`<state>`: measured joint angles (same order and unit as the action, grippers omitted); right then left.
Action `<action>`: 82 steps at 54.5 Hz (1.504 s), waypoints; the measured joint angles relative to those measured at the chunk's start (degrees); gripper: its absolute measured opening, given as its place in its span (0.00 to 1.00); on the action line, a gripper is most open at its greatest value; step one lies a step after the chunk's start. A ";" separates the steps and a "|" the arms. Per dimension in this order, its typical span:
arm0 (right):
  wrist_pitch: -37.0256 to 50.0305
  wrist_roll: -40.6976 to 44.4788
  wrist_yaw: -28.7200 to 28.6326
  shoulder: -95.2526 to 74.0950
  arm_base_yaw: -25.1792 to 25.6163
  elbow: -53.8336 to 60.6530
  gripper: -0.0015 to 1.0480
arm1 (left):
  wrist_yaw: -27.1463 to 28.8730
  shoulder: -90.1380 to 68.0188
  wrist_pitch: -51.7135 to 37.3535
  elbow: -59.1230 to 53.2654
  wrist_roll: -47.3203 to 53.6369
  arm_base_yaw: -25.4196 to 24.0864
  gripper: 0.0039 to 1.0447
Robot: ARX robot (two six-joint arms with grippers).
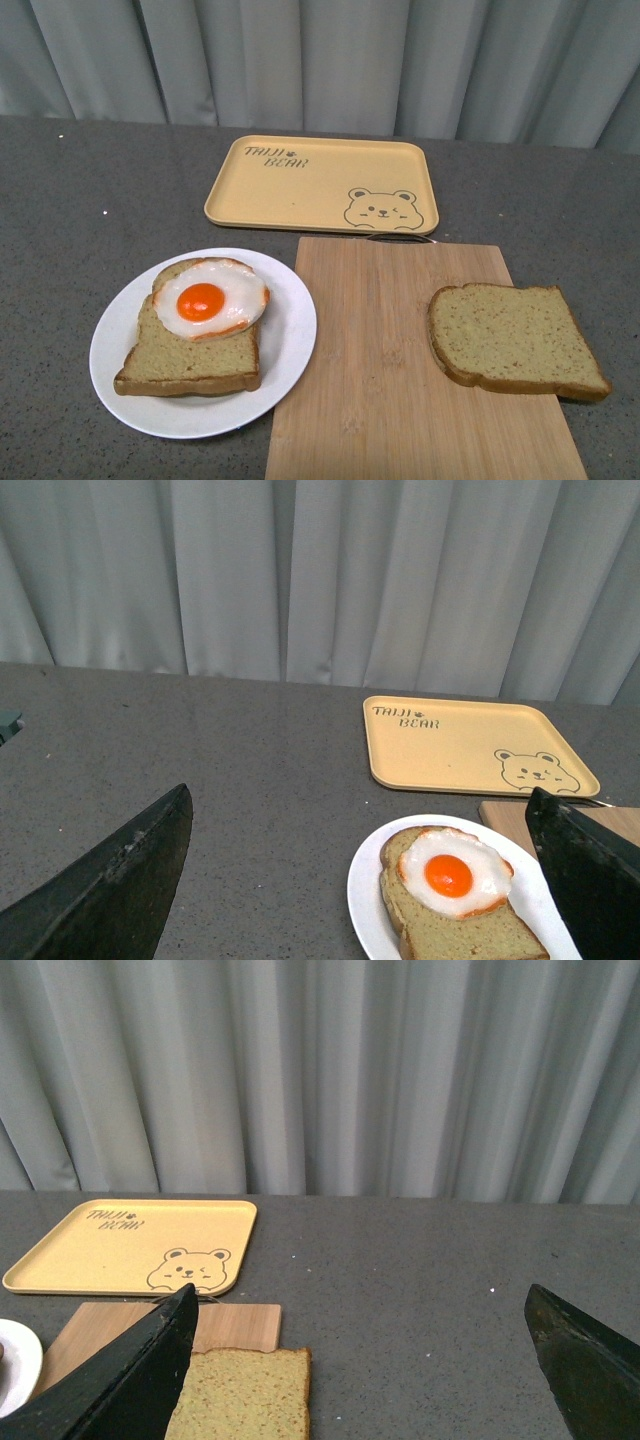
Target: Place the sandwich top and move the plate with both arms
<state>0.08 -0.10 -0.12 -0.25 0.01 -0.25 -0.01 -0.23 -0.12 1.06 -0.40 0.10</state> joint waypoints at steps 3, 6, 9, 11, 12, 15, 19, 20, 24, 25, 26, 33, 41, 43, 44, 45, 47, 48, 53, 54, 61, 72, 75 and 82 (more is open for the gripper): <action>0.00 0.00 0.00 0.00 0.00 0.00 0.91 | 0.00 0.00 0.00 0.00 0.00 0.00 0.94; 0.00 0.00 0.00 0.00 0.00 0.00 0.91 | 0.00 0.00 0.00 0.00 0.00 0.00 0.94; 0.00 0.00 0.00 0.00 0.00 0.00 0.91 | 0.00 0.00 0.00 0.00 0.00 0.00 0.94; 0.00 0.00 0.00 0.00 0.00 0.00 0.91 | 0.00 0.00 0.00 0.00 0.00 0.00 0.94; 0.00 0.00 0.00 0.00 0.00 0.00 0.91 | 0.02 0.00 0.00 0.00 0.00 0.00 0.94; 0.00 0.00 0.00 0.00 0.00 0.00 0.91 | 0.00 0.00 0.00 0.00 0.00 0.00 0.94; 0.00 0.00 0.00 0.00 0.00 0.00 0.91 | 0.00 0.00 0.00 0.00 0.00 0.00 0.94; 0.00 0.00 0.00 0.00 0.00 0.00 0.91 | 0.02 0.00 0.00 0.00 0.00 0.00 0.94; 0.00 0.00 0.00 0.00 0.00 0.00 0.91 | 0.00 0.00 0.00 0.00 0.00 0.00 0.94; 0.00 0.00 0.00 0.00 0.00 0.00 0.91 | 0.00 0.00 0.00 0.00 0.00 0.00 0.94; 0.00 0.00 0.00 0.00 0.00 0.00 0.91 | 0.00 0.00 0.00 0.00 0.00 0.00 0.94; 0.00 0.00 0.00 0.00 0.00 0.00 0.91 | 0.00 0.00 0.00 0.00 0.00 0.00 0.94; 0.00 0.00 0.00 0.00 0.00 0.00 0.91 | 0.00 0.00 0.00 0.00 0.00 0.00 0.94; 0.00 0.00 0.00 0.00 0.00 0.00 0.91 | 0.00 0.00 0.00 0.00 0.00 0.00 0.94; 0.00 0.00 0.00 0.00 0.00 0.00 0.91 | 0.02 0.00 0.00 0.00 0.00 0.00 0.94; 0.00 0.00 0.00 0.00 0.00 0.00 0.91 | 0.00 0.00 0.00 0.00 0.00 0.00 0.94; 0.00 0.00 0.00 0.00 0.00 0.00 0.91 | 0.00 0.00 0.00 0.00 0.00 0.00 0.94; 0.00 0.00 0.00 0.00 0.00 0.00 0.91 | 0.00 0.00 0.00 0.00 0.00 0.00 0.94; 0.00 0.00 0.00 0.00 0.00 0.00 0.91 | 0.00 0.00 0.00 0.00 0.00 0.00 0.94; 0.00 0.00 0.00 0.00 0.00 0.00 0.91 | 0.00 0.00 0.00 0.00 0.00 0.00 0.94; 5.66 11.10 16.59 -6.10 -3.58 -0.28 0.91 | 0.02 0.00 0.00 0.00 0.00 0.00 0.94; 18.40 11.17 6.01 -32.59 3.54 -2.82 0.91 | 0.00 0.00 0.00 0.00 0.00 0.00 0.94; 22.71 9.97 2.78 -40.41 5.27 -4.22 0.91 | 0.02 0.00 0.00 0.00 0.00 0.00 0.94; 28.00 5.40 -7.08 -64.96 9.70 -11.45 0.91 | 0.00 0.00 0.00 0.00 0.00 0.00 0.94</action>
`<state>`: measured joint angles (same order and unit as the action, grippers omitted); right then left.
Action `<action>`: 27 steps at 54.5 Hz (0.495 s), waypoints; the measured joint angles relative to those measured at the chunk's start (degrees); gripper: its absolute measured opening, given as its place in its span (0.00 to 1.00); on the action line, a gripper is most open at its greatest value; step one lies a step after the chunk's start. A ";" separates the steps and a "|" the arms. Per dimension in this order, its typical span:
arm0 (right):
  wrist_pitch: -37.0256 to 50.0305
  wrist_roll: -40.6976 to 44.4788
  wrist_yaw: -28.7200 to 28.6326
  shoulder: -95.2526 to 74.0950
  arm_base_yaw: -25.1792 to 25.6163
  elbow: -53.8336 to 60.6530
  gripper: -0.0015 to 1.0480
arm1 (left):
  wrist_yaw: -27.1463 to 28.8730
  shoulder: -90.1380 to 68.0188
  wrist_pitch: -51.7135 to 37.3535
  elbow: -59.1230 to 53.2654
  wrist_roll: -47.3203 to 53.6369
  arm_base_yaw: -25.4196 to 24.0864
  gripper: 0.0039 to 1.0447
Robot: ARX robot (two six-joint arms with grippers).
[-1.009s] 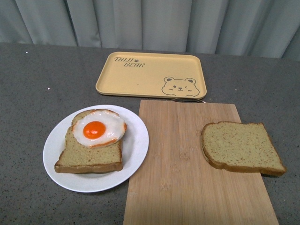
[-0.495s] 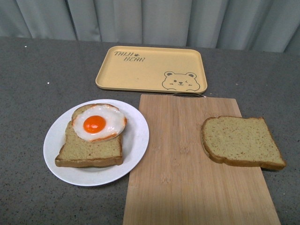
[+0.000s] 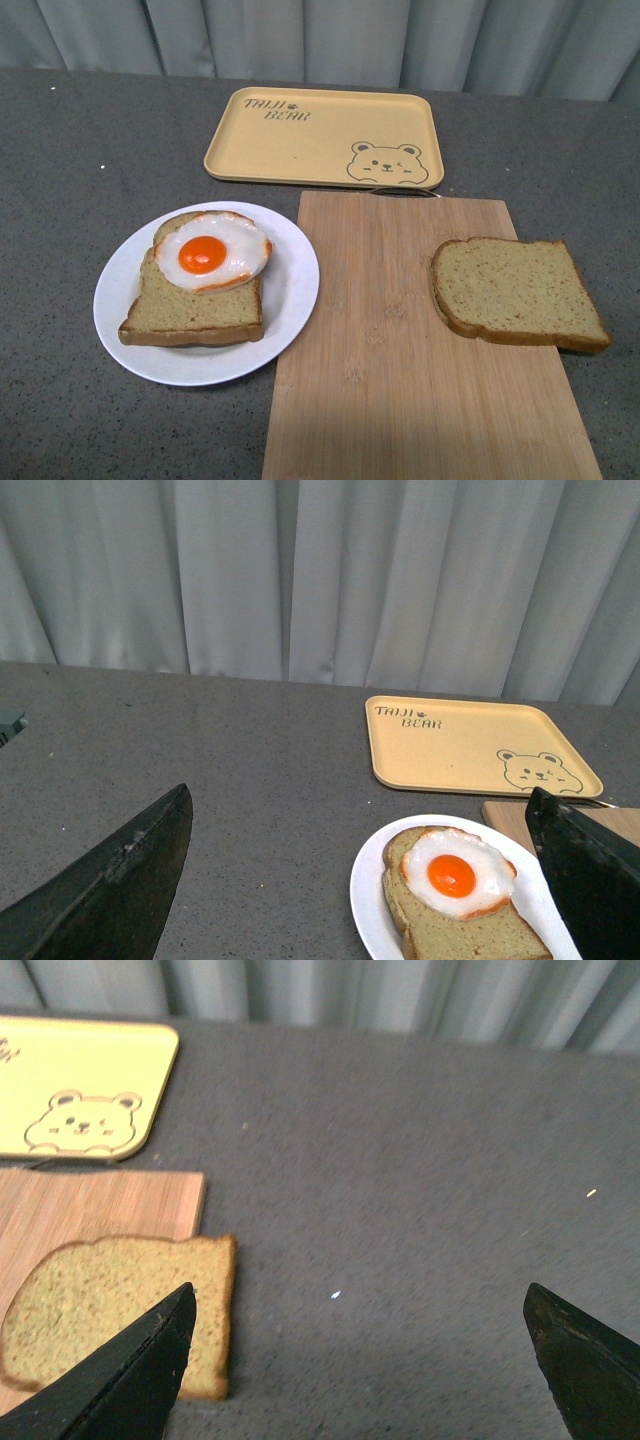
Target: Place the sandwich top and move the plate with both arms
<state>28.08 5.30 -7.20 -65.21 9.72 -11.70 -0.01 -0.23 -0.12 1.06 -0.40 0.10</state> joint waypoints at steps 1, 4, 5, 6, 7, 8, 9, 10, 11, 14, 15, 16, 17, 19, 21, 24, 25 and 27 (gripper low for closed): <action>-0.07 -0.26 -1.01 -2.36 0.37 -0.85 0.91 | 0.00 0.00 0.00 0.00 0.00 0.00 0.94; -1.49 -1.27 -4.46 -8.70 1.42 -3.65 0.91 | 0.00 0.00 0.00 0.00 0.00 0.00 0.94; -1.90 -1.38 -5.14 -9.73 1.60 -4.20 0.91 | 0.00 0.00 0.00 0.00 0.00 0.00 0.94; -2.62 -1.70 -6.34 -11.61 1.90 -5.20 0.91 | 0.00 0.00 0.00 0.00 0.00 0.00 0.94; -2.95 -1.86 -6.91 -12.55 2.05 -5.70 0.91 | 0.00 0.00 0.00 0.00 0.00 0.00 0.94; -3.52 -2.19 -8.07 -14.29 2.36 -6.69 0.91 | 0.00 0.00 0.00 0.00 0.00 0.00 0.94; -4.20 -2.84 -9.27 -16.00 2.67 -7.69 0.91 | 0.00 0.00 0.00 0.00 0.00 0.00 0.94; -4.59 -3.15 -9.88 -16.83 2.78 -8.24 0.91 | 0.00 0.00 0.00 0.00 0.00 0.00 0.94; -5.53 -3.82 -11.34 -18.38 3.02 -9.35 0.91 | 0.00 0.00 0.00 0.00 0.00 0.00 0.94; -7.23 -4.85 -14.34 -21.35 3.43 -11.52 0.91 | 0.00 0.00 0.00 0.00 0.00 0.00 0.94; -7.87 -5.42 -15.65 -22.73 3.56 -12.52 0.91 | 0.02 0.00 0.00 0.00 0.00 0.00 0.94; -8.61 -5.81 -16.90 -24.11 3.72 -13.55 0.91 | 0.02 0.00 0.00 0.00 0.00 0.00 0.94; -9.88 -6.21 -18.82 -26.12 3.91 -15.15 0.91 | 0.02 0.00 0.00 0.00 0.00 0.00 0.94; -11.69 -6.93 -21.53 -29.33 4.26 -17.57 0.91 | 0.00 0.00 0.00 0.00 0.00 0.00 0.94; -13.62 -7.21 -23.39 -31.78 4.57 -19.52 0.91 | 0.00 0.00 0.00 0.00 0.00 0.00 0.94; -15.72 -7.28 -25.16 -34.73 4.96 -21.75 0.91 | 0.00 0.00 0.00 0.00 0.00 0.00 0.94; -16.55 -7.28 -25.79 -35.78 5.11 -22.58 0.91 | 0.02 0.00 0.00 0.00 0.00 0.00 0.94; -17.64 -7.32 -26.86 -37.33 5.27 -23.80 0.91 | 0.00 0.00 0.00 0.00 0.00 0.00 0.94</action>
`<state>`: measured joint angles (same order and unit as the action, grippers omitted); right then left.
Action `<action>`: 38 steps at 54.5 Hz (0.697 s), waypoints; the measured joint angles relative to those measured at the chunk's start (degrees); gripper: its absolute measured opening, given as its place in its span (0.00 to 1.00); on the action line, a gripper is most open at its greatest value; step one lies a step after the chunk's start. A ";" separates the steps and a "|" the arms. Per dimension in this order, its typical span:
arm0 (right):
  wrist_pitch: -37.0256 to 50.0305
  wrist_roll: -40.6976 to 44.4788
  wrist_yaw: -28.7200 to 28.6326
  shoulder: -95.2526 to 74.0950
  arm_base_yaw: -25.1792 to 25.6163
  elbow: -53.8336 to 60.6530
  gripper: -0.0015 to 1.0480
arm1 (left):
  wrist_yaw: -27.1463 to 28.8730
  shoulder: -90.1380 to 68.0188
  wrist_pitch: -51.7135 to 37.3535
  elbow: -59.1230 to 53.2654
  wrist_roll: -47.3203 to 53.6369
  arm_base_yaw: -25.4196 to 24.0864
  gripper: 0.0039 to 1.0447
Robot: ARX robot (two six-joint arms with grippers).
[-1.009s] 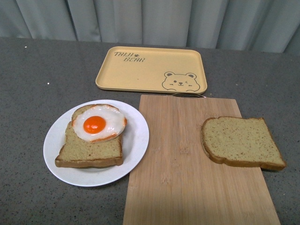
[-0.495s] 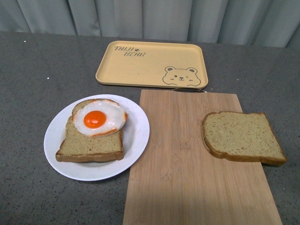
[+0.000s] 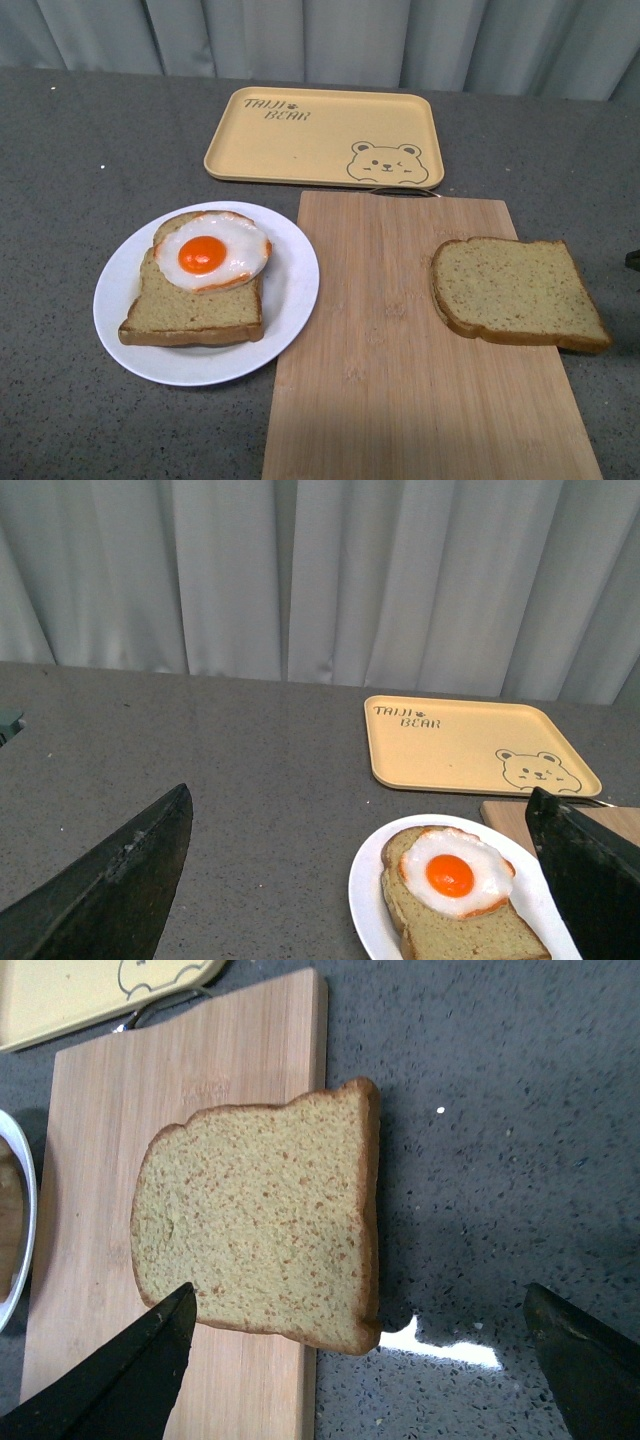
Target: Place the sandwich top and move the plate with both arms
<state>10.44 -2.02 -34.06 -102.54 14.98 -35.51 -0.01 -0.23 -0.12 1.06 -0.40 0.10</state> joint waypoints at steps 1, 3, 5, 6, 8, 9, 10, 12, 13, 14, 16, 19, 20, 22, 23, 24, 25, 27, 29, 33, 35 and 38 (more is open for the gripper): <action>-0.59 -0.15 -0.87 -0.96 0.11 -0.72 0.91 | 0.02 0.00 0.00 0.00 0.00 0.00 0.94; -1.60 -0.20 -2.27 -2.29 0.13 -1.88 0.91 | 0.00 0.00 0.00 0.00 0.00 0.00 0.94; -3.32 -0.20 -3.67 -3.96 0.17 -3.41 0.91 | 0.00 0.00 0.00 0.00 0.00 0.00 0.94; -3.74 -0.22 -4.22 -4.37 0.17 -3.80 0.91 | 0.02 0.00 0.00 0.00 0.00 0.00 0.94; -5.18 -0.17 -5.49 -5.97 0.13 -5.16 0.91 | 0.00 0.00 0.00 0.00 0.00 0.00 0.94; -5.46 -0.17 -5.60 -6.34 0.11 -5.46 0.91 | 0.00 0.00 0.00 0.00 0.00 0.00 0.94; -5.90 -0.17 -5.66 -7.13 0.02 -6.05 0.91 | 0.00 0.00 0.00 0.00 0.00 0.00 0.94; -6.58 0.00 -5.68 -8.37 -0.15 -6.86 0.91 | 0.00 0.00 0.00 0.00 0.00 0.00 0.94; -7.02 0.15 -5.81 -9.16 -0.26 -7.37 0.91 | 0.00 0.00 0.00 0.00 0.00 0.00 0.94; -7.17 0.24 -5.90 -9.57 -0.33 -7.61 0.91 | 0.00 0.00 0.00 0.00 0.00 0.00 0.94; -7.43 0.28 -6.14 -10.97 -0.59 -8.22 0.91 | 0.00 0.00 0.00 0.00 0.00 0.00 0.94; -7.43 0.24 -6.34 -12.59 -1.05 -8.85 0.91 | 0.02 0.00 0.00 0.00 0.00 0.00 0.94; -7.39 0.22 -6.43 -12.90 -1.16 -8.96 0.91 | 0.02 0.00 0.00 0.00 0.00 0.00 0.94; -6.14 -0.50 -6.93 -14.29 -1.70 -9.35 0.91 | 0.02 0.00 0.00 0.00 0.00 0.00 0.94; -5.49 -1.20 -7.15 -14.78 -2.03 -9.49 0.91 | 0.00 0.00 0.00 0.00 0.00 0.00 0.94; -4.66 -2.01 -7.34 -15.50 -2.49 -9.75 0.91 | 0.00 0.00 0.00 0.00 0.00 0.00 0.94; -4.07 -2.58 -7.50 -15.98 -2.84 -9.90 0.91 | 0.02 0.00 0.00 0.00 0.00 0.00 0.94; -2.29 -4.17 -8.35 -17.07 -3.74 -10.12 0.91 | 0.00 0.00 0.00 0.00 0.00 0.00 0.94; -0.09 -6.47 -9.01 -18.05 -4.68 -10.19 0.91 | 0.00 0.00 0.00 0.00 0.00 0.00 0.94; 0.87 -8.50 -8.04 -19.12 -5.75 -10.71 0.83 | 0.00 0.00 0.00 0.00 0.00 0.00 0.94; 0.57 -9.07 -7.32 -19.63 -6.05 -11.17 0.77 | 0.00 0.00 0.00 0.00 0.00 0.00 0.94; -0.83 -9.53 -6.19 -20.02 -6.08 -11.96 0.68 | 0.00 0.00 0.00 0.00 0.00 0.00 0.94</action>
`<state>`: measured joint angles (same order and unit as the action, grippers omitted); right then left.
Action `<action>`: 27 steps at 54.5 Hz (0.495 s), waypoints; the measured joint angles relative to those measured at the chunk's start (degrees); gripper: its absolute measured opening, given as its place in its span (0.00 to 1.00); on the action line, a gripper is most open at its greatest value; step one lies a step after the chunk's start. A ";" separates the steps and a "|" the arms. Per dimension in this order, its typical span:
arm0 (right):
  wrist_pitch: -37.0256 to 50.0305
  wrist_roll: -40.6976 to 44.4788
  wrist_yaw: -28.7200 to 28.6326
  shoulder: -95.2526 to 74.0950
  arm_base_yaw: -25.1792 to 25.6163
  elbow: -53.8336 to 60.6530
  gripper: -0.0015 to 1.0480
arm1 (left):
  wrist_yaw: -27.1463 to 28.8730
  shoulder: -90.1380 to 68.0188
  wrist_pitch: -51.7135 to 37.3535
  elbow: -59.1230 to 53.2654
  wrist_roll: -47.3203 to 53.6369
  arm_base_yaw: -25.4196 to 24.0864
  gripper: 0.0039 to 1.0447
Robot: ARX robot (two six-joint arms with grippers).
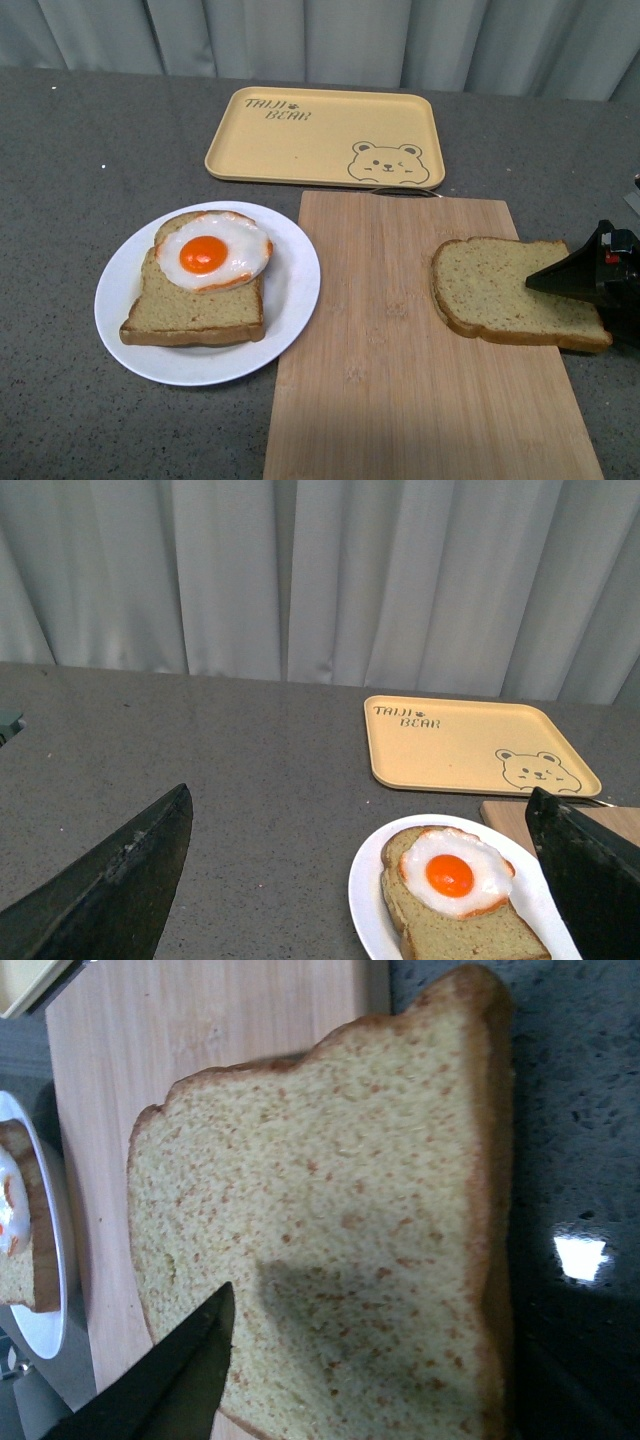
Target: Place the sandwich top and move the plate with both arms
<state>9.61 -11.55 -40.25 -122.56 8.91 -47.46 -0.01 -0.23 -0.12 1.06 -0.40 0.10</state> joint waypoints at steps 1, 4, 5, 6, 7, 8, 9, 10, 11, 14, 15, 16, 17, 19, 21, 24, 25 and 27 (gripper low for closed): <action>-0.28 -0.09 0.20 -0.04 0.04 -0.13 0.66 | 0.00 0.00 0.00 0.00 0.00 0.00 0.94; -1.18 -0.37 0.96 -0.15 0.22 -0.52 0.58 | 0.02 0.00 0.00 0.00 0.00 0.00 0.94; -1.33 -0.50 1.18 -0.17 0.33 -0.55 0.54 | 0.02 0.00 0.00 0.00 0.00 0.00 0.94; -1.49 -0.57 1.20 -0.17 0.42 -0.57 0.51 | 0.02 0.00 0.00 0.00 0.00 0.00 0.94; -1.53 -0.59 1.18 -0.17 0.46 -0.57 0.49 | 0.02 0.00 0.00 0.00 0.00 0.00 0.94; -1.57 -0.66 1.14 -0.17 0.55 -0.55 0.46 | 0.02 0.00 0.00 0.00 0.00 0.00 0.94; -1.62 -0.66 1.11 -0.17 0.57 -0.55 0.44 | 0.02 0.00 0.00 0.00 0.00 0.00 0.94; -1.66 -0.68 1.05 -0.13 0.63 -0.55 0.41 | 0.00 0.00 0.00 0.00 0.00 0.00 0.94; -1.73 -0.68 1.01 0.00 0.72 -0.50 0.38 | 0.00 0.00 0.00 0.00 0.00 0.00 0.94; -2.01 -0.63 1.01 0.46 0.81 -0.39 0.32 | 0.00 0.00 0.00 0.00 0.00 0.00 0.94; -2.19 -0.61 1.05 0.81 0.81 -0.31 0.28 | 0.00 0.00 0.00 0.00 0.00 0.00 0.94; -2.34 -0.55 1.11 1.22 0.81 -0.20 0.25 | 0.00 0.00 0.00 0.00 0.00 0.00 0.94; -2.40 -0.46 1.16 1.44 0.81 -0.11 0.24 | 0.00 0.00 0.00 0.00 0.00 0.00 0.94; -2.84 -0.22 1.14 2.93 0.79 0.35 0.16 | 0.02 0.00 0.00 0.00 0.00 0.00 0.94; -3.65 0.79 1.20 4.92 0.31 0.92 0.10 | 0.02 0.00 0.00 0.00 0.00 0.00 0.94; -3.61 1.25 0.00 8.46 -0.46 1.97 0.03 | 0.00 0.00 0.00 0.00 0.00 0.00 0.94; -3.23 1.16 -0.79 9.53 -0.72 2.25 0.03 | 0.00 0.00 0.00 0.00 0.00 0.00 0.94; -2.47 0.68 -2.43 11.74 -1.36 2.73 0.03 | 0.00 0.00 0.00 0.00 0.00 0.00 0.94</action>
<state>7.14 -10.87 -42.68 -110.83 7.55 -44.73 -0.01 -0.23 -0.12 1.06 -0.40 0.10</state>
